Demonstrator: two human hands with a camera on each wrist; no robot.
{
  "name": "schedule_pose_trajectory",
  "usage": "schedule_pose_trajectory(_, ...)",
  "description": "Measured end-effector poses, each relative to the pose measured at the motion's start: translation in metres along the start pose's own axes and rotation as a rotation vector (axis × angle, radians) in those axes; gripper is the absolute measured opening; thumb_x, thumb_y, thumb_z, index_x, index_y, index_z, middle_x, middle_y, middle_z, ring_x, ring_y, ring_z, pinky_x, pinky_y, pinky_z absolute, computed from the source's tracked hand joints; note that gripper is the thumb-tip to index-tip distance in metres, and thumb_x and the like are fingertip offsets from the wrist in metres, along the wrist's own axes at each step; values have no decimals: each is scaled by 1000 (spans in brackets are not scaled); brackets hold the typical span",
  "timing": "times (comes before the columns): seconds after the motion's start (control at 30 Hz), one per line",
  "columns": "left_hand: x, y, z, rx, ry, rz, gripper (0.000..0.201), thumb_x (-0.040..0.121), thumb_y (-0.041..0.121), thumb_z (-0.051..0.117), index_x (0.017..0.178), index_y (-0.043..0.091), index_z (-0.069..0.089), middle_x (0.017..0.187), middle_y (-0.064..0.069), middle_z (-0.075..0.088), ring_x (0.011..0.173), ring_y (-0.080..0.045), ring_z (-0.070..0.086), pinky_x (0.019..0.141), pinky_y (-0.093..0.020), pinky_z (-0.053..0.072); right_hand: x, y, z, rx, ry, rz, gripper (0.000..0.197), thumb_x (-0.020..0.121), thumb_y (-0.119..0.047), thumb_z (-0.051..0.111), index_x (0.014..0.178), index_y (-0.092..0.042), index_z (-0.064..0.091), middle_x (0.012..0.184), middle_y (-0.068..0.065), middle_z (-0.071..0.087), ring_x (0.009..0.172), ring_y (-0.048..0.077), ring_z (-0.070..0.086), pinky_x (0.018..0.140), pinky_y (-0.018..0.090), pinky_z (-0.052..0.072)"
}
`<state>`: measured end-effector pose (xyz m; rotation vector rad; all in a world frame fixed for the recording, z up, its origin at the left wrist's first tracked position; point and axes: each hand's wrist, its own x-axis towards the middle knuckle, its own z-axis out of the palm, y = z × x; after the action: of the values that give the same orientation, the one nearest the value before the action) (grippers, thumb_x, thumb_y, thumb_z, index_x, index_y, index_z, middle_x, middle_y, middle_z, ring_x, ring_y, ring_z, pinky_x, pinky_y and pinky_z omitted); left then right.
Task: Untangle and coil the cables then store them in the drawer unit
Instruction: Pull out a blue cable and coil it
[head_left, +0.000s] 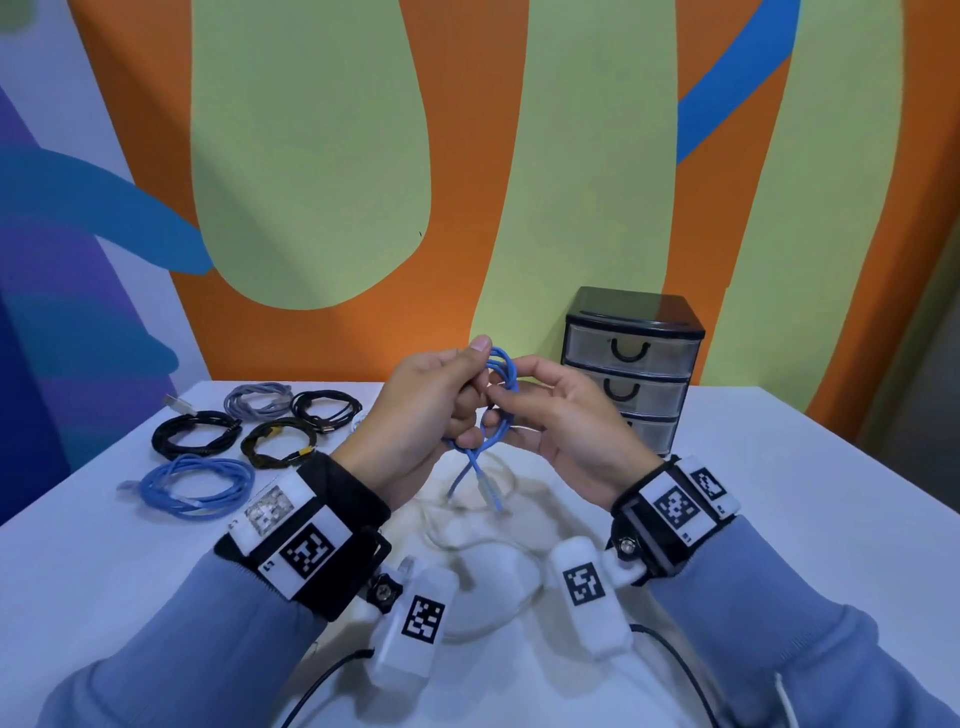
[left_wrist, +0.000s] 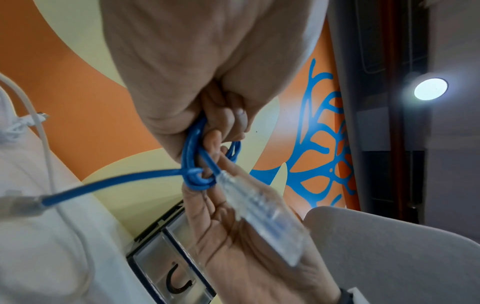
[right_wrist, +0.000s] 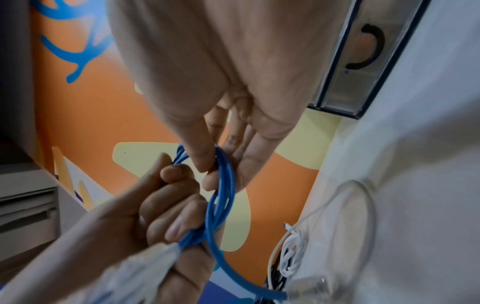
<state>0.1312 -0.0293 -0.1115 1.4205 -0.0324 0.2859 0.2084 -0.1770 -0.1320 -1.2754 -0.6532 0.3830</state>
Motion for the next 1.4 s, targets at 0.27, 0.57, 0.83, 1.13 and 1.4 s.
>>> schedule_pose_trajectory(0.27, 4, 3, -15, -149, 77, -66, 38, 111, 36, 53, 81, 12, 52, 59, 2, 18, 45, -12, 15, 47, -24, 34, 5, 5, 1, -104, -145, -40, 53, 102, 15, 36, 145, -10, 56, 145, 5, 65, 138, 16, 57, 120, 33, 40)
schedule_pose_trajectory(0.57, 6, 5, -17, -317, 59, -161, 38, 108, 39, 58, 84, 10, 58, 56, 5, 23, 38, -9, 19, 47, -21, 42, 1, 7, 1, -580, -137, -259, 79, 100, 14, 39, 130, -58, 53, 148, -37, 43, 150, -5, 32, 123, 31, 33)
schedule_pose_trajectory(0.83, 3, 7, -15, -305, -49, -160, 38, 105, 42, 60, 81, 13, 58, 59, 6, 18, 42, -8, 15, 46, -20, 33, 3, 3, -9, -474, 41, -327, 25, 91, 0, 77, 111, -13, 75, 101, 2, 79, 94, 13, 74, 88, 22, 54)
schedule_pose_trajectory(1.13, 0, 9, -12, -375, -88, -130, 38, 104, 41, 60, 79, 12, 57, 61, 6, 12, 43, -8, 11, 43, -18, 30, 0, -3, -8, -617, 28, -293, 15, 88, -15, 83, 97, -25, 78, 85, -23, 68, 75, 1, 44, 67, 12, 33)
schedule_pose_trajectory(1.4, -3, 0, 9, -244, -89, -23, 37, 107, 40, 57, 86, 9, 61, 55, 4, 20, 40, -10, 17, 66, -26, 54, 13, 3, -15, -850, 407, -478, 35, 84, 10, 55, 76, -22, 68, 86, -7, 57, 83, 19, 56, 70, 30, 42)
